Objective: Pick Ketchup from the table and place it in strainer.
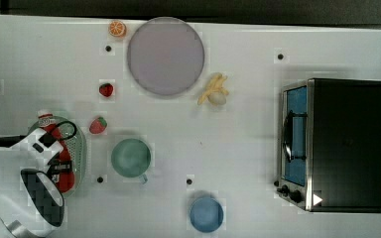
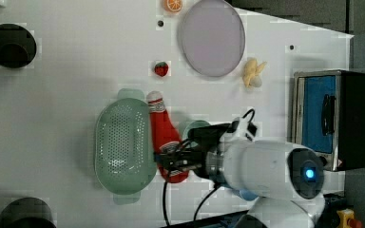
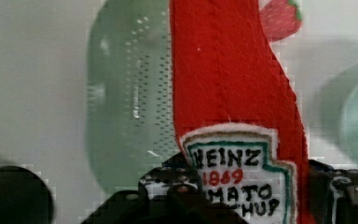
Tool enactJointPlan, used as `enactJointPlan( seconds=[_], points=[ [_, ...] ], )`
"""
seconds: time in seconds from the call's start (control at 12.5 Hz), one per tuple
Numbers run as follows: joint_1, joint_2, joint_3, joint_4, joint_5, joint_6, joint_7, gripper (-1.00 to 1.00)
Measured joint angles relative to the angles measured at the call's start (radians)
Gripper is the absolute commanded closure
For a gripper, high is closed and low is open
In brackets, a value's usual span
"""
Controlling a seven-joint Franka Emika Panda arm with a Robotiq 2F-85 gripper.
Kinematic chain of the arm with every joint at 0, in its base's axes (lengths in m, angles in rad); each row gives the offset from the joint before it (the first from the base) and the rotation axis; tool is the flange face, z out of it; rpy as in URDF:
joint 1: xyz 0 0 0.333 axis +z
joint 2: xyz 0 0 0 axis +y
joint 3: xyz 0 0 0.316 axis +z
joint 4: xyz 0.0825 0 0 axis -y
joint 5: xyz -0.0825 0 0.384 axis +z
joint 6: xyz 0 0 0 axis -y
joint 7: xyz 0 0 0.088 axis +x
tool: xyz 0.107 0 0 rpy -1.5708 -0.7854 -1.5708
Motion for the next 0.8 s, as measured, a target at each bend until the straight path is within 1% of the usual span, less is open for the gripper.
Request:
enactJointPlan(
  seconds=[0.24,0.4,0.48,0.64,0.72,0.8],
  points=[
    [0.002,0.105,0.038,0.006,-0.002,0.064,0.107,-0.20],
    [0.016,0.171,0.040,0.004,-0.008,0.137,0.153,-0.20],
    [0.027,0.199,0.033,0.004,-0.021,0.175,0.167,-0.26],
    [0.053,0.244,0.013,0.010,-0.061,0.191,0.195,-0.66],
    [0.054,0.257,0.013,0.004,-0.061,0.199,0.201,-0.88],
    [0.055,0.260,0.012,-0.002,-0.061,0.202,0.203,-1.00]
  ],
)
